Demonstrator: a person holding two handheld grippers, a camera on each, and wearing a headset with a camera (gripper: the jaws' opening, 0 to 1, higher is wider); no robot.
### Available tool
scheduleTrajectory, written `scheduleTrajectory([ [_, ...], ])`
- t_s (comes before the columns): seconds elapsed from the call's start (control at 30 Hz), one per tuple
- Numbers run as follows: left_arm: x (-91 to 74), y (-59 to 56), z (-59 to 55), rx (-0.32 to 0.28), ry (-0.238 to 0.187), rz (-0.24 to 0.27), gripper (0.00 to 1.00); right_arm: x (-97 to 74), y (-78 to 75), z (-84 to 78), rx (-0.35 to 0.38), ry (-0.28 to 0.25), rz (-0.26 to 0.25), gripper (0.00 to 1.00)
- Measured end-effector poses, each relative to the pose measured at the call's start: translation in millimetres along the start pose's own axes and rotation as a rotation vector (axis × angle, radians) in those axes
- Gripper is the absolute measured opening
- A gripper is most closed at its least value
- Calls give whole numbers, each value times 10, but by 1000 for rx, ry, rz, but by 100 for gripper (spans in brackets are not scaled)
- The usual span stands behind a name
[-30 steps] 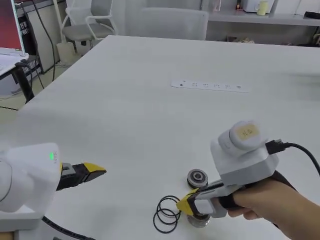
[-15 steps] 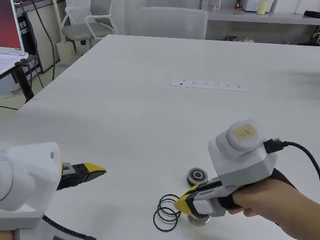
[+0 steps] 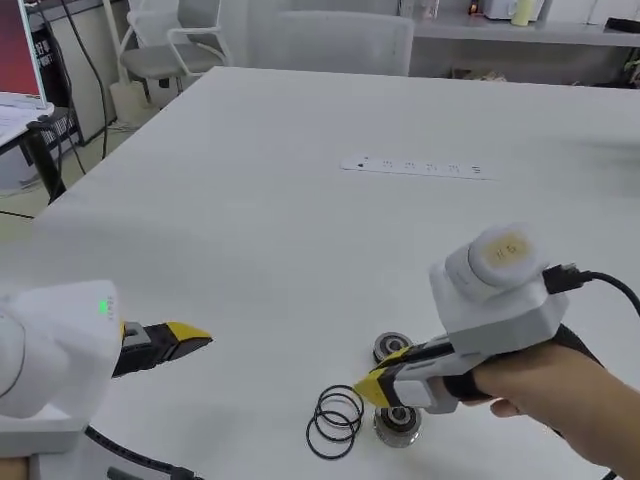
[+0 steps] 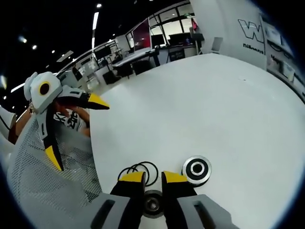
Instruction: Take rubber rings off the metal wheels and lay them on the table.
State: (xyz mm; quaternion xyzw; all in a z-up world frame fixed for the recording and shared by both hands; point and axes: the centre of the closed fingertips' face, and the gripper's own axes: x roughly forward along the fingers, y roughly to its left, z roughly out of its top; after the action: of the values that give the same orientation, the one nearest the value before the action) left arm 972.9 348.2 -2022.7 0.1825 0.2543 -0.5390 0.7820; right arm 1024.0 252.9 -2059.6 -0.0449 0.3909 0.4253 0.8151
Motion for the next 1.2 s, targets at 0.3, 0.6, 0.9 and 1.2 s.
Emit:
scheduleTrajectory([
  [0.3,3,-16,9,8,1,-6,93,-152,-193,213,22,-111,-55,14],
  [0.6,1,-21,82,-6,-38,-12,93,-215,-394,142,8,-121,-99,17],
  [0.9,5,-18,211,119,-37,-18,94,-165,-534,-96,-55,-41,-142,20],
  [1.2,107,226,689,238,-60,-28,90,-157,-610,-205,-91,-15,-160,24],
])
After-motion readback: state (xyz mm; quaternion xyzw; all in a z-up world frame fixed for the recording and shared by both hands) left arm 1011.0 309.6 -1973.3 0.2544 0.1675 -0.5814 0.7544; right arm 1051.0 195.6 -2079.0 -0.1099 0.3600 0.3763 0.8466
